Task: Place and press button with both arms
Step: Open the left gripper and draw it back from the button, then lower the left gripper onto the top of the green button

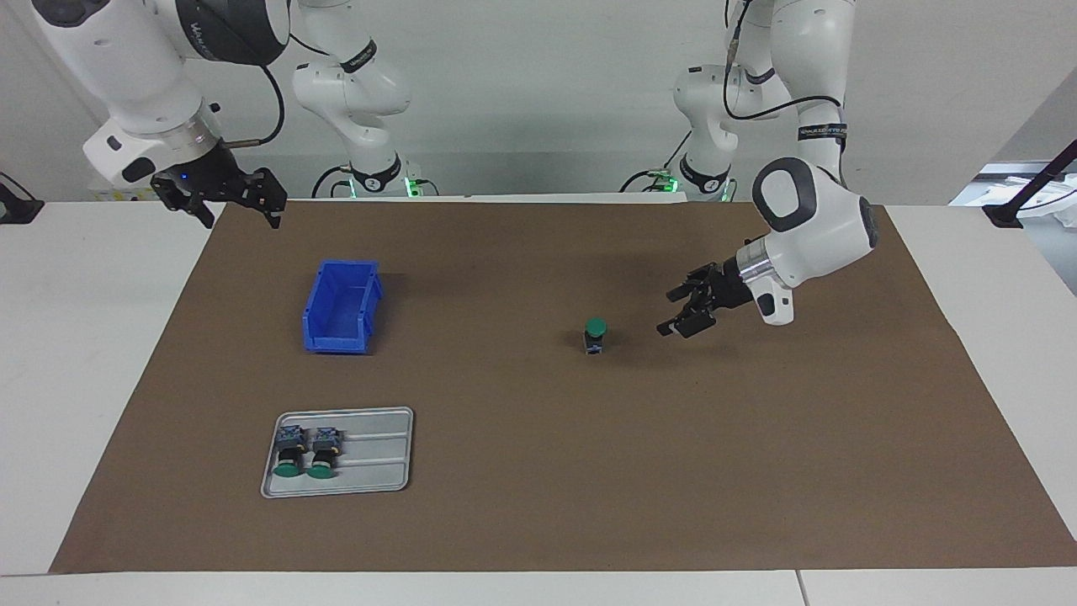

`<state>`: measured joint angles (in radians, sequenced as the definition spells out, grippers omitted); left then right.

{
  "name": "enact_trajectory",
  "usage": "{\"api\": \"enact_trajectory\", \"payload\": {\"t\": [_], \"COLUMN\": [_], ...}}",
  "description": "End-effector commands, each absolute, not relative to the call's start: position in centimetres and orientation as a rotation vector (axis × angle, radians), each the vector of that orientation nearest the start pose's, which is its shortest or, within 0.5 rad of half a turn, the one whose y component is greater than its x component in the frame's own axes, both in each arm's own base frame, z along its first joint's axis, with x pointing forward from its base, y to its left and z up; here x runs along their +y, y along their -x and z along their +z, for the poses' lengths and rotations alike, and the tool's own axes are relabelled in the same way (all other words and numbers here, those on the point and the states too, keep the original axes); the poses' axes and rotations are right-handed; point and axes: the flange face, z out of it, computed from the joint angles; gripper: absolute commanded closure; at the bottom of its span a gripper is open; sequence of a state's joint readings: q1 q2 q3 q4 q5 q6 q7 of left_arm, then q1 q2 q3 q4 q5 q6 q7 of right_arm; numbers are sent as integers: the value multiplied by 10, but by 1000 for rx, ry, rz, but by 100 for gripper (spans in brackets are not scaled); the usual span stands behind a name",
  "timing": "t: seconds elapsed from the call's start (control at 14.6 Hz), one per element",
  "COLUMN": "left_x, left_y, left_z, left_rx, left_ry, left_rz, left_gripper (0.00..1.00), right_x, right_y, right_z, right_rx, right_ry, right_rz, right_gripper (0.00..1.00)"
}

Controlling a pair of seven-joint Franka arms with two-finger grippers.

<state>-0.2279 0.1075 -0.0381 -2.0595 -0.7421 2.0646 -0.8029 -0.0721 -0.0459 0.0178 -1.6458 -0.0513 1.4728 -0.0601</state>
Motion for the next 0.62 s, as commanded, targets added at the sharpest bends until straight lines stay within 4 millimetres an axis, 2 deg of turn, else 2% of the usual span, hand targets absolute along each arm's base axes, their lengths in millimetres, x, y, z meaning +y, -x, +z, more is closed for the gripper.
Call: {"api": "enact_trajectory", "payload": {"t": [0.0, 0.27, 0.55], "left_x": [-185, -197, -223], "left_y": [-540, -549, -540], "left_z": [404, 425, 432], "left_rx": [-1378, -1067, -646], "left_ry": [3226, 3249, 3261], "left_rz": [600, 387, 239], "left_gripper": [0, 0, 0], "right_x": [-36, -35, -36], "right_y": [-523, -523, -523], "right_z": [609, 609, 609], "right_rx": [-28, -31, -28], "right_ry": [3169, 3169, 3169], "right_rz": [214, 214, 214], "right_gripper": [1, 1, 1]}}
